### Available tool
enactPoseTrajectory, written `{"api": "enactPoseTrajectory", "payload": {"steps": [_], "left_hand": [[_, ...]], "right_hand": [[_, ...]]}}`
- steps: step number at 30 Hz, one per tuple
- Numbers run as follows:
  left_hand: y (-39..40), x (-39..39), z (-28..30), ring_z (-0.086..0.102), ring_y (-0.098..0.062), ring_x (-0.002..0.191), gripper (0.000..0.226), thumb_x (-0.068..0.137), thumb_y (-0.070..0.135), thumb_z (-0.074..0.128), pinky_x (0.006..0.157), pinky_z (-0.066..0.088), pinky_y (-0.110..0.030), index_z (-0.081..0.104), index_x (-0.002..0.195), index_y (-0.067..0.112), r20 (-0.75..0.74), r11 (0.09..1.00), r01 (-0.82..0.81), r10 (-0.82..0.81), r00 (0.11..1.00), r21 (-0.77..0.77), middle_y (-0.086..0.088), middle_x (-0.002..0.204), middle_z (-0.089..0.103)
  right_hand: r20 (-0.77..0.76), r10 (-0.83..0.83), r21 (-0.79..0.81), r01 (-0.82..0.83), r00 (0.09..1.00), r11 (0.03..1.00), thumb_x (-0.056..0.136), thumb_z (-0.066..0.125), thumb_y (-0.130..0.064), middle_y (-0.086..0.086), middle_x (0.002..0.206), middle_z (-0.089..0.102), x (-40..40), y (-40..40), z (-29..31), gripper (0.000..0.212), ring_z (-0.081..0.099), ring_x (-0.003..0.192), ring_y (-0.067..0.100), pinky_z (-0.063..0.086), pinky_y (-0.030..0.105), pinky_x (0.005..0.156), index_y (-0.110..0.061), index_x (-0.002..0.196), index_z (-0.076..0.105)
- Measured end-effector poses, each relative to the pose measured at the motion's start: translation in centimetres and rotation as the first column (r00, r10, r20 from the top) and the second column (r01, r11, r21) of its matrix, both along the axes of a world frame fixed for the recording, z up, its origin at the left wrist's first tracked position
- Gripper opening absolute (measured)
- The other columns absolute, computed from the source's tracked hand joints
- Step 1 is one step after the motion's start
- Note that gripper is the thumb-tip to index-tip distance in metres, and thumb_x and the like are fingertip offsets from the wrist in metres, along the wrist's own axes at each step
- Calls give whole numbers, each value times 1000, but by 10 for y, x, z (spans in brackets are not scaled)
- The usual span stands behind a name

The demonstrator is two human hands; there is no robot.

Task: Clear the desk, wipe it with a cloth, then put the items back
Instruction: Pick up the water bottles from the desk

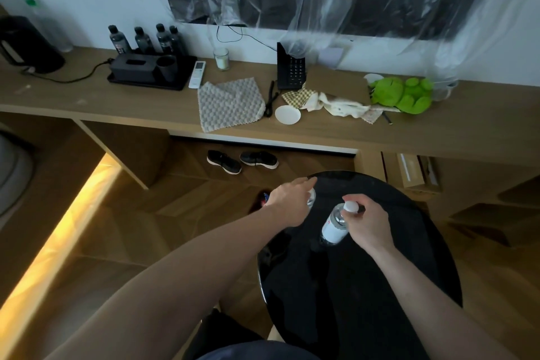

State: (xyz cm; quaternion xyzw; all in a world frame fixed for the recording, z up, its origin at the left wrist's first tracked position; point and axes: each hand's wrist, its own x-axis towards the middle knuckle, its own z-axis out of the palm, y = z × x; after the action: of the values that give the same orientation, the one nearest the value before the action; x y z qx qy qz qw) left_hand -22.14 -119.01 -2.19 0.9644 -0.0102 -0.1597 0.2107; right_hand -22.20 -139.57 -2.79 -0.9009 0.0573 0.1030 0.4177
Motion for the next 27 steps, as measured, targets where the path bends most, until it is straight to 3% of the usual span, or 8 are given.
{"api": "enactPoseTrajectory", "payload": {"steps": [5,7,10,14,19,22,24,27], "left_hand": [[-9,0,-4,57,-35,130,99,95,8,60,83,57,-40,-6,162,37,-71,997,-5,10,997,71,4,172,5],[-9,2,-5,63,-38,120,116,87,-1,62,63,52,-32,-20,158,40,-100,999,-46,48,994,22,3,172,0],[-9,4,-3,66,-37,111,122,84,-5,60,54,47,-29,-28,154,44,-133,999,-42,38,990,-23,1,172,0],[-9,8,2,66,-36,110,118,86,-4,58,56,49,-29,-26,156,41,-172,1000,-22,18,985,-20,-2,171,5],[2,15,10,60,-39,121,111,88,-1,54,74,52,-36,-22,158,39,-235,999,38,-38,971,-1,1,171,8],[12,18,13,60,-35,122,107,88,-2,52,76,55,-36,-15,160,41,-220,999,44,-47,974,-19,6,171,4],[21,13,16,53,-32,135,100,90,3,52,90,56,-39,-6,162,39,-187,999,23,-31,982,-45,8,171,-3],[43,-6,18,41,-32,144,78,96,18,53,108,47,-44,14,162,33,-95,997,22,-29,995,-80,10,170,-7]], "right_hand": [[23,21,6,-21,1000,1000,95,70,-15,-3,128,66,15,19,0,35,62,120,18,56,36,97,-26,128,65],[16,48,20,-49,999,999,97,67,-17,-1,134,65,20,22,-4,37,61,124,20,54,37,101,-24,134,64],[-2,69,37,-69,998,997,102,61,-21,0,143,61,26,26,-11,41,56,133,22,49,39,109,-24,142,59],[-30,78,15,-78,996,997,105,55,-31,3,154,52,29,27,-16,49,48,143,26,46,48,114,-28,153,46],[-99,152,-40,-156,983,987,106,46,-42,1,162,40,36,24,-12,59,42,147,27,44,47,115,-35,162,27],[-181,210,18,-210,961,977,105,52,-40,-2,164,36,41,24,-4,68,53,138,27,50,47,109,-41,163,16],[-201,191,72,-180,961,981,99,62,-42,-6,162,39,44,18,0,77,57,133,27,56,48,101,-47,160,16],[-137,125,113,-110,983,987,94,68,-41,-7,160,42,42,9,9,74,57,134,22,52,54,106,-56,153,26]]}}
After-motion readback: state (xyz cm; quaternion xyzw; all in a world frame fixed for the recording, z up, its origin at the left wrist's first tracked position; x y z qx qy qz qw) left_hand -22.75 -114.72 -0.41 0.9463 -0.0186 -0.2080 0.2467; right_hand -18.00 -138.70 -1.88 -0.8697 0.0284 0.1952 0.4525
